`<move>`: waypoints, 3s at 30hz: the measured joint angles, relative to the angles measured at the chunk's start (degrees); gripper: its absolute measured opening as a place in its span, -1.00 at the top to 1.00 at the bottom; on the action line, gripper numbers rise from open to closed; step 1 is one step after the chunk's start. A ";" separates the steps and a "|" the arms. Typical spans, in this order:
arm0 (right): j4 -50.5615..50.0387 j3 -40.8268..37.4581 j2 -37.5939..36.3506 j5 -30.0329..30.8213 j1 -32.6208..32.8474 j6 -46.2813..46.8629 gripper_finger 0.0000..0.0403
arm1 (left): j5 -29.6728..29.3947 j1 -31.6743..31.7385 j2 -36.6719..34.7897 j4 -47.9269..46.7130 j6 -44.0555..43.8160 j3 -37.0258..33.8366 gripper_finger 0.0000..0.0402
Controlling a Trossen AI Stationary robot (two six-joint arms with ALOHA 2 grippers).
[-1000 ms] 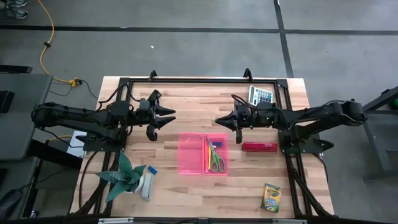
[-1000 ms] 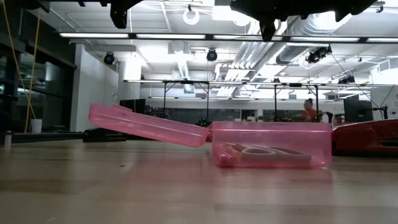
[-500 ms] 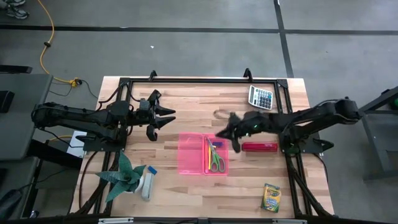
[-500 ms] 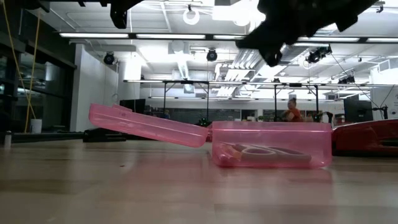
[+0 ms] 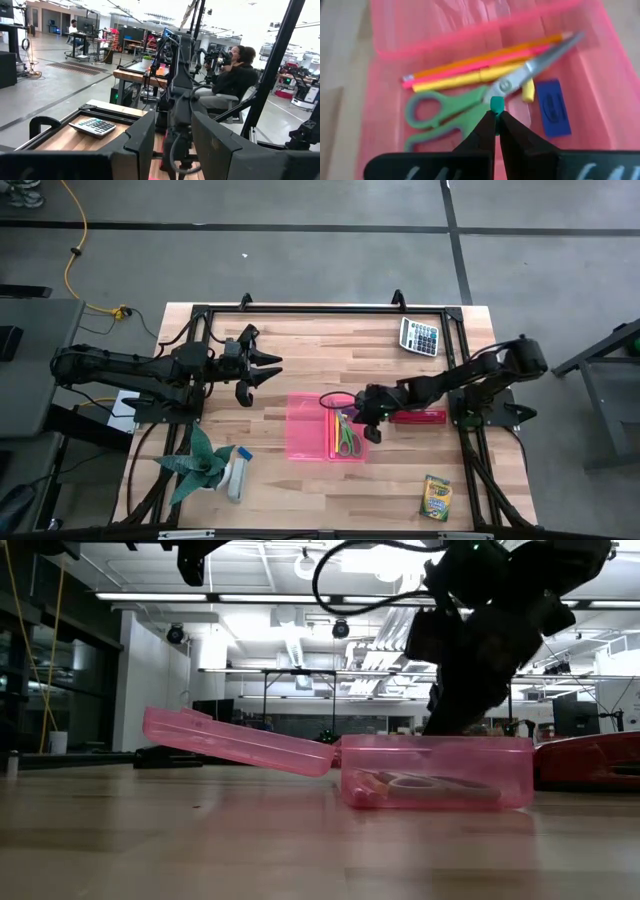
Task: Pack school essentials
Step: Put the small green eraser into the pink supply box, then put the blue eraser into the pink supply box
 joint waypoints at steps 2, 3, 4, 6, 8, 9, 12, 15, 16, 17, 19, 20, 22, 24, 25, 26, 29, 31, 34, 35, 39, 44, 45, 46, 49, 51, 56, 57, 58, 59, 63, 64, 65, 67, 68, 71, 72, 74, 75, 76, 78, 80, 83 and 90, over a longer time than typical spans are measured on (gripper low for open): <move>-0.72 0.00 0.33 -0.02 0.00 -0.06 1.00 | 0.00 0.00 0.01 0.00 -0.01 0.00 0.42; -0.99 0.00 0.33 -0.02 0.00 -0.10 1.00 | 0.00 0.00 0.01 0.00 0.00 0.00 0.42; -1.23 0.00 0.33 -0.02 0.00 -0.11 1.00 | 0.00 0.00 0.01 0.00 -0.01 0.00 0.42; -1.63 0.00 0.33 -0.04 0.00 0.06 1.00 | 0.00 0.00 0.01 0.00 -0.01 0.00 0.42; -1.59 0.00 0.33 -0.07 0.00 0.94 0.98 | 0.00 0.00 0.01 0.00 -0.01 0.00 0.42; -1.63 0.00 0.33 -0.35 0.00 0.95 0.95 | 0.00 0.00 0.01 0.00 -0.01 0.00 0.42; -1.81 0.00 0.33 -1.33 0.00 0.87 0.79 | 0.00 0.00 0.00 0.00 -0.01 0.00 0.42; -1.82 0.00 -0.11 -1.21 0.00 0.85 0.53 | 0.00 0.00 0.01 0.00 -0.01 0.00 0.42; -1.98 0.00 -0.48 -0.54 0.01 0.80 0.44 | 0.00 0.00 0.01 0.00 -0.01 0.00 0.42; -2.21 0.00 -1.02 0.20 0.02 0.55 0.36 | 0.00 0.00 0.01 0.00 -0.01 0.00 0.42; -2.31 0.00 -2.45 0.79 -0.21 -0.21 0.21 | 0.00 0.00 0.01 0.00 -0.01 0.00 0.42; -2.71 0.00 -3.47 0.81 -0.43 -0.36 0.15 | 0.00 0.00 0.01 0.00 0.00 0.00 0.42; -4.22 0.00 -6.25 0.83 -0.87 -0.22 0.07 | 0.00 0.00 0.01 0.00 -0.01 0.00 0.42; -5.55 -0.02 -10.04 0.99 -1.43 -0.21 0.04 | 0.00 0.00 0.01 0.00 0.01 0.00 0.42; -5.74 -0.02 -12.29 1.66 -1.60 -0.20 0.03 | 0.00 0.00 0.01 0.00 -0.01 0.00 0.42; -5.34 -0.02 -14.42 2.80 -1.62 -0.14 0.03 | 0.00 0.00 0.01 0.00 -0.01 0.00 0.42; -2.48 -0.02 -20.96 7.81 -1.60 -0.42 0.02 | 0.01 -0.01 0.01 0.00 0.00 0.00 0.42; 1.40 -0.02 -24.73 11.19 -1.60 -1.33 0.02 | 0.02 -0.02 0.01 -0.02 -0.01 0.00 0.42; 8.38 -0.02 -28.55 14.46 -1.60 -5.89 0.02 | 0.02 -0.01 0.01 -0.02 -0.01 0.00 0.42; 10.47 -0.02 -29.36 15.37 -1.60 -7.47 0.02 | 0.02 0.00 0.01 -0.02 -0.01 0.00 0.42; 16.08 -0.02 -30.80 16.09 -1.62 -14.21 0.02 | 0.06 -0.01 0.01 -0.02 -0.01 0.00 0.42; 17.62 -0.02 -30.29 16.09 -1.62 -16.26 0.02 | 0.61 0.00 0.01 -0.02 -0.01 0.00 0.42; 17.48 -0.02 -30.21 16.06 -1.60 -16.26 0.02 | 0.61 0.00 0.01 -0.02 0.00 0.00 0.42; 17.38 -0.02 -30.21 16.06 -1.62 -16.18 0.02 | 0.61 -0.02 -0.01 -0.02 0.01 0.00 0.42; 17.56 -0.02 -30.23 16.06 -1.62 -16.11 0.02 | 0.61 0.00 0.01 -0.02 -0.01 0.00 0.42; 17.56 -0.02 -30.23 16.06 -1.62 -16.09 0.02 | 0.61 -0.01 0.00 -0.02 -0.01 0.00 0.42; 17.54 -0.02 -30.23 16.10 -1.62 -16.09 0.02 | 0.65 -0.02 0.23 -5.93 -1.39 1.77 0.42; 17.51 -0.02 -30.23 16.52 -1.60 -16.06 0.02 | 0.74 0.00 0.78 -10.75 -1.14 3.34 0.42; 17.51 -0.02 -30.23 16.90 -1.62 -15.78 0.02 | 0.79 0.00 1.45 -16.62 0.17 5.09 0.42; 17.51 -0.02 -30.23 17.17 -1.62 -15.59 0.02 | 0.96 0.00 2.19 -23.36 1.83 6.79 0.42; 17.51 -0.02 -30.23 17.38 -1.62 -15.43 0.02 | 5.85 0.02 6.38 -45.13 5.73 13.13 0.42; 17.49 -0.02 -30.23 17.38 -1.62 -15.20 0.02 | 7.64 0.02 7.73 -50.00 6.60 13.80 0.42; 17.49 -0.02 -30.23 17.38 -1.62 -15.08 0.02 | 9.68 0.02 9.07 -55.00 7.57 14.06 0.42; 17.20 -0.02 -30.23 17.51 -1.62 -15.02 0.02 | 13.85 -0.27 11.96 -60.59 9.10 14.22 0.42; 16.98 -0.02 -30.23 17.87 -1.62 -14.99 0.02 | 15.96 -0.62 13.42 -62.77 9.80 14.26 0.42; 16.52 -0.02 -30.23 18.25 -1.62 -14.01 0.02 | 21.51 -2.43 18.51 -69.85 14.05 13.94 0.42; 16.28 -0.02 -30.23 18.25 -1.62 -13.83 0.02 | 22.90 -3.22 20.28 -70.73 15.74 13.94 0.42; 16.19 -0.02 -30.23 18.25 -1.62 -13.49 0.02 | 24.21 -4.85 23.70 -71.45 18.00 13.94 0.42; 16.14 -0.02 -30.23 18.25 -1.62 -13.49 0.02 | 24.28 -5.80 25.32 -71.32 19.02 13.94 0.42; 16.10 -0.02 -30.23 18.25 -1.62 -13.49 0.02 | 24.28 -6.72 26.95 -71.04 20.34 13.94 0.42; 16.05 -0.02 -30.23 18.27 -1.62 -13.49 0.02 | 24.11 -8.50 30.18 -69.99 22.65 13.97 0.42; 16.04 -0.02 -30.23 18.27 -1.62 -13.49 0.02 | 23.85 -9.98 33.08 -69.44 23.80 13.97 0.42; 15.72 -0.02 -30.23 18.27 -1.62 -13.49 0.02 | 23.87 -12.10 36.94 -68.58 24.05 13.97 0.42; 15.22 -0.02 -30.23 18.29 -1.62 -13.49 0.02 | 25.14 -16.20 41.64 -65.14 23.78 14.03 0.42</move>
